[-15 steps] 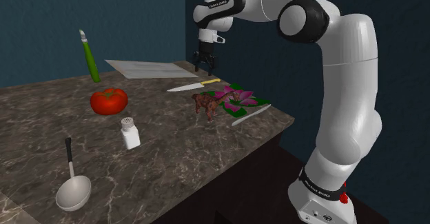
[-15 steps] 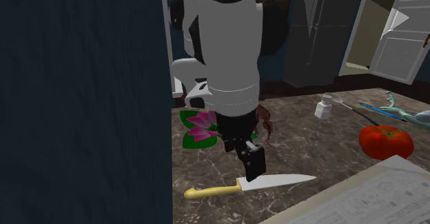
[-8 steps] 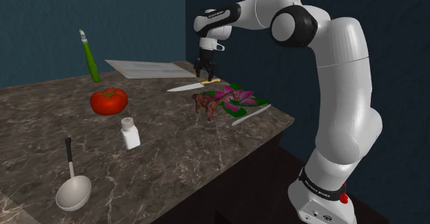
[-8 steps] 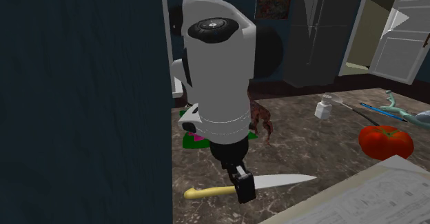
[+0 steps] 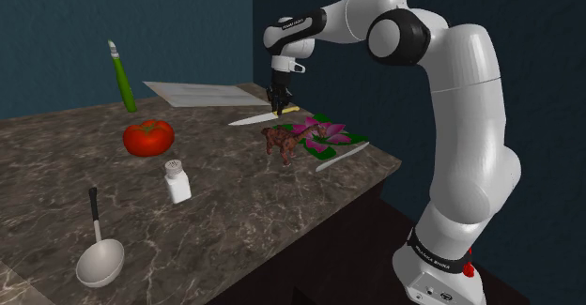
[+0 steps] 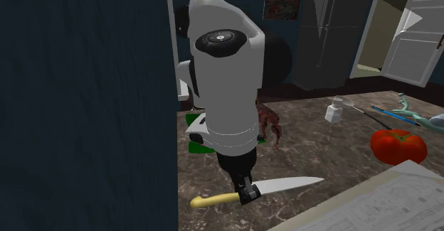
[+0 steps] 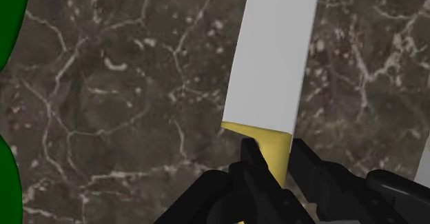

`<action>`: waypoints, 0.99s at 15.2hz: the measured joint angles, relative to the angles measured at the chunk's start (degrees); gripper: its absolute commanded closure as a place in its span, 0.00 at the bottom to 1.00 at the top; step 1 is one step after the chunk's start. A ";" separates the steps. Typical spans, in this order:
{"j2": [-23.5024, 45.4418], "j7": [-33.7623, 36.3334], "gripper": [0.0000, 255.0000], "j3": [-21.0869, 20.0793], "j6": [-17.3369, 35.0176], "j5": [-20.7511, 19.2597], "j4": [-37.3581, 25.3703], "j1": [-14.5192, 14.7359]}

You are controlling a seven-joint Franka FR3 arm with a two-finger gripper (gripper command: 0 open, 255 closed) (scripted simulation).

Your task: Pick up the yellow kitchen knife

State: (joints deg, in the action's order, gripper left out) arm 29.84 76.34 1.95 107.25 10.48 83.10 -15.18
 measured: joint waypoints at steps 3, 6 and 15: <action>0.00 0.00 1.00 0.00 0.01 0.00 0.00 0.00; -0.23 0.02 1.00 0.02 -0.32 -0.02 -0.07 -0.02; -1.66 0.91 1.00 0.08 -6.05 -0.31 -4.46 -0.12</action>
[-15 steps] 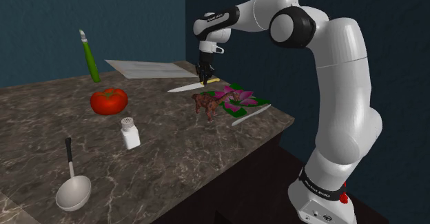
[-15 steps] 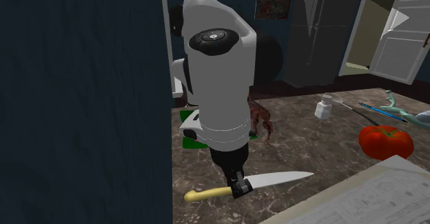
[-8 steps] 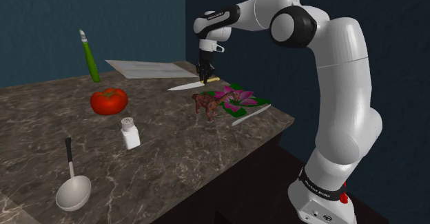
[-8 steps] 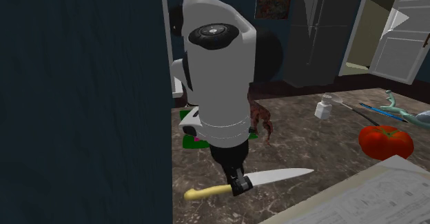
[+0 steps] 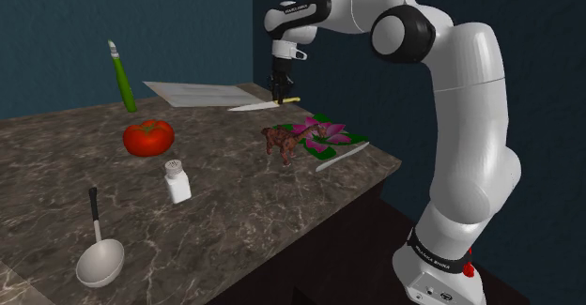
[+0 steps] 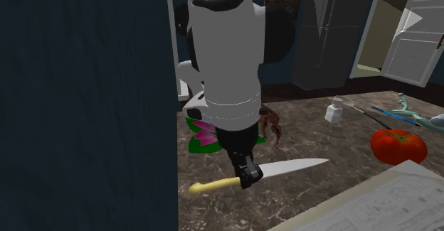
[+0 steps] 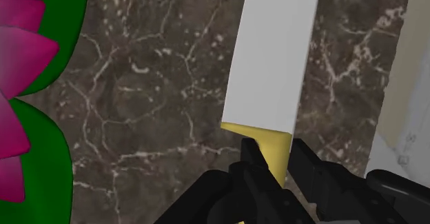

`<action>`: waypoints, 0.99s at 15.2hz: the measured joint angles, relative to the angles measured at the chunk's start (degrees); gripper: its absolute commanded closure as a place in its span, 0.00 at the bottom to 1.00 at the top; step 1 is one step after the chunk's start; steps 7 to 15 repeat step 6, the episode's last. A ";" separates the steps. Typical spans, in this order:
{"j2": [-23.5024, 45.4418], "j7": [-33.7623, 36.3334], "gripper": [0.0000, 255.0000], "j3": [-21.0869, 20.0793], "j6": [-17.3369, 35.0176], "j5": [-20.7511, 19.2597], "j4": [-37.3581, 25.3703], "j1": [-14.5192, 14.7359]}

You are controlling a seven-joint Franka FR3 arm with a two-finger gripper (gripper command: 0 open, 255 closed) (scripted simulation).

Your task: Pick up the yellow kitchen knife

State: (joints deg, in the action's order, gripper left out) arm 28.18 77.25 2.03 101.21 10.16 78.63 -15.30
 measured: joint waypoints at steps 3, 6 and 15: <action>-0.35 0.27 1.00 0.01 -1.89 -0.06 -1.55 -0.05; -0.39 0.62 1.00 0.01 -4.06 -0.13 -3.72 -0.10; -0.39 0.62 1.00 0.01 -4.06 -0.13 -3.72 -0.10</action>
